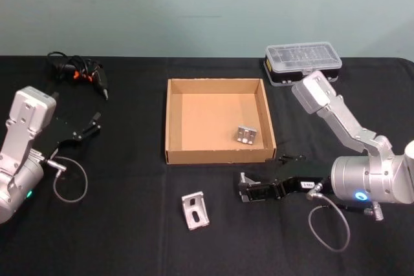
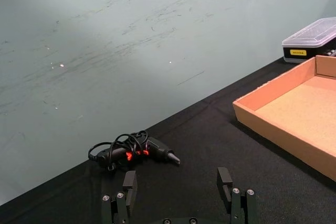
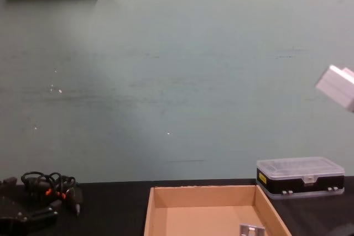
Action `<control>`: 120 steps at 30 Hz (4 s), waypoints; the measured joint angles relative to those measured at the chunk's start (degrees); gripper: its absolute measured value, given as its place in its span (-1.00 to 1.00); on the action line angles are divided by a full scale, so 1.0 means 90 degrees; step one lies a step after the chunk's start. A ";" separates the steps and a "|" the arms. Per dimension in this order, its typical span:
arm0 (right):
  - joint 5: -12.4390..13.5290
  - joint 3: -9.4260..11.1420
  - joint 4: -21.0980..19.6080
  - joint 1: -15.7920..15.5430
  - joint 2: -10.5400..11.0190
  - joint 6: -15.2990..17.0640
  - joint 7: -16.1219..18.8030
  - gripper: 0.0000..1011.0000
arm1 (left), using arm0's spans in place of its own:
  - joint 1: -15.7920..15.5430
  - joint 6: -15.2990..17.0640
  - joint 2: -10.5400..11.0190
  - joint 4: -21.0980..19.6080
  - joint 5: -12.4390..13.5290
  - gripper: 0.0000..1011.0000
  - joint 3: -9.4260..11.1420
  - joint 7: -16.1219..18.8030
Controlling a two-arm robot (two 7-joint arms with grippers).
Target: Use one hand to pick up the angle iron from the table and place it into the box.
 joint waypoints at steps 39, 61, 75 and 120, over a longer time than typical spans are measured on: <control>-0.0844 -0.1233 0.1115 0.1159 0.0257 -0.0779 0.1407 0.98 | 0.0000 0.0000 0.0000 0.0000 0.0000 0.98 0.0000 0.0000; -0.1768 -0.2027 0.1521 0.2077 0.0595 -0.2033 0.3120 0.98 | 0.0000 0.0000 0.0000 0.0000 0.0000 0.98 0.0000 0.0000; -0.2159 -0.2372 0.1791 0.2549 0.0516 -0.2493 0.3751 0.98 | 0.0000 0.0000 0.0000 0.0000 0.0000 0.98 0.0000 0.0000; -0.2551 -0.2815 0.3211 0.3200 -0.0505 -0.3009 0.4056 0.98 | 0.0000 0.0000 0.0000 0.0000 0.0000 0.98 0.0000 0.0000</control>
